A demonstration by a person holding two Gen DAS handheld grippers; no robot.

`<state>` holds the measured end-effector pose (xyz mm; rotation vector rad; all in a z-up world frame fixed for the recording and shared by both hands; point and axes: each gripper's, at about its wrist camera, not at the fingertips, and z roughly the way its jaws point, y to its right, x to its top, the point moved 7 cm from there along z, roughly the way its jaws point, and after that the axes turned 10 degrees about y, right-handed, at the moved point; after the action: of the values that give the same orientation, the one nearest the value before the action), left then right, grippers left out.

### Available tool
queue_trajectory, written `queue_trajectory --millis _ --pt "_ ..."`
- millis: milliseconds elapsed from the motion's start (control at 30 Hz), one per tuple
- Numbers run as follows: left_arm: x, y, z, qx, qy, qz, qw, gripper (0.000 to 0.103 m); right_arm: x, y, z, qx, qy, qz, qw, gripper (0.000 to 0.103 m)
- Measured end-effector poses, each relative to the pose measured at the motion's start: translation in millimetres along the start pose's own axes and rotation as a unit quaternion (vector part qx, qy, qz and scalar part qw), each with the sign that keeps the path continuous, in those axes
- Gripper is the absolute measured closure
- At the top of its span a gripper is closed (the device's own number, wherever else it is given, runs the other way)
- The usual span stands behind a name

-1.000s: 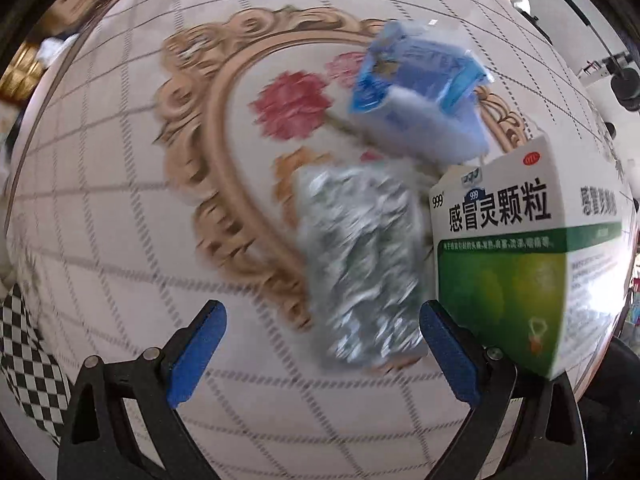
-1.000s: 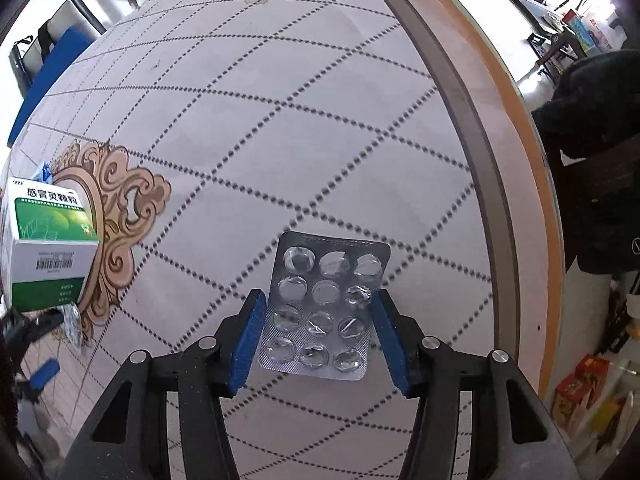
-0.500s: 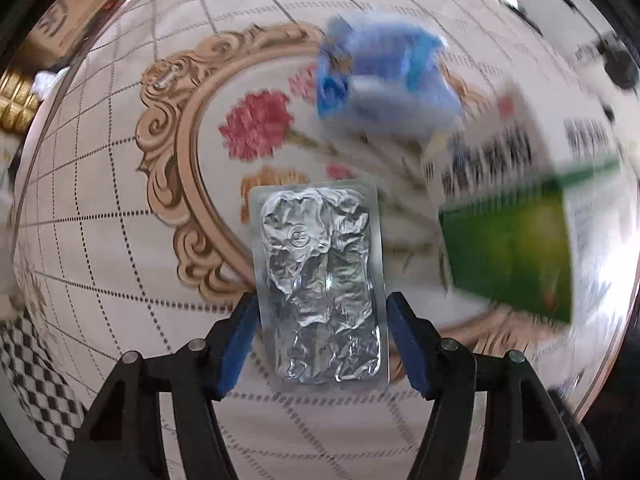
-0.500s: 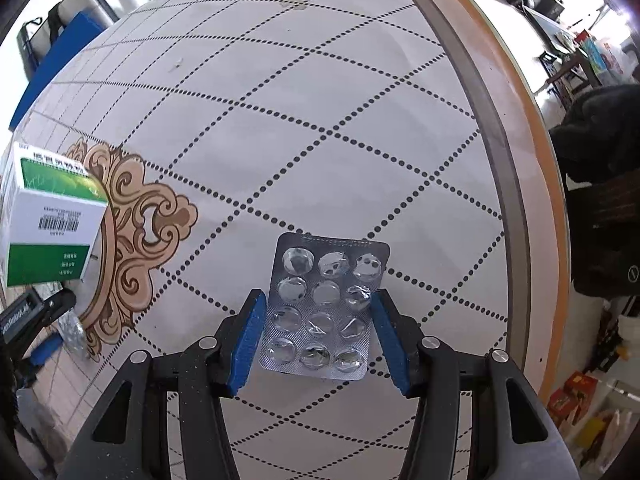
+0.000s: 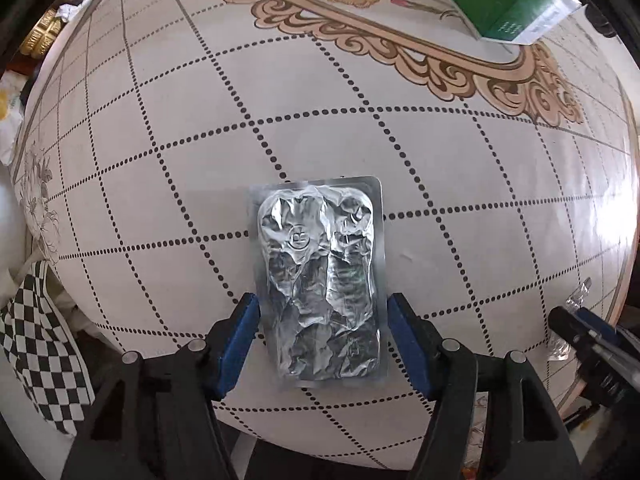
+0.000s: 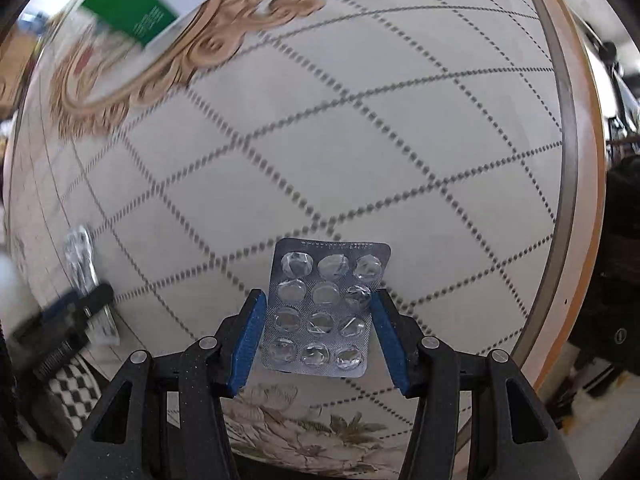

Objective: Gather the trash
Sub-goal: 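Carry both blister packs over the bin and open both tools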

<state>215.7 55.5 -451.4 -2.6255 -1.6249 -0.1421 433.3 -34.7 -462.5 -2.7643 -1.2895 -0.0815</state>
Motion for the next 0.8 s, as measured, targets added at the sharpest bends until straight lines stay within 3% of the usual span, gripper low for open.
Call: queue_trajectory --millis 100,367,467,800 --pt "14.7 -2.5 3.1 0.0 -0.002 0.004 1.0 0.038 1.6 -8.5 0.8 -0.014 0.001 0.004 1.0 0.044" --pt "15.7 2.5 0.4 -0.001 0.017 0.003 0.9998 0.04 17.1 -8.0 2.7 -0.017 0.007 0.018 1.0 0.043" --pt "1.3 3.6 -12.2 0.003 0.028 0.013 0.9995 0.04 0.7 11.7 0.2 -0.017 0.016 0.015 1.0 0.049" --pt "-9.9 7.6 -74.2 0.008 0.111 0.039 0.9931 0.04 -35.6 15.5 -23.6 0.022 0.037 0.022 0.999 0.05"
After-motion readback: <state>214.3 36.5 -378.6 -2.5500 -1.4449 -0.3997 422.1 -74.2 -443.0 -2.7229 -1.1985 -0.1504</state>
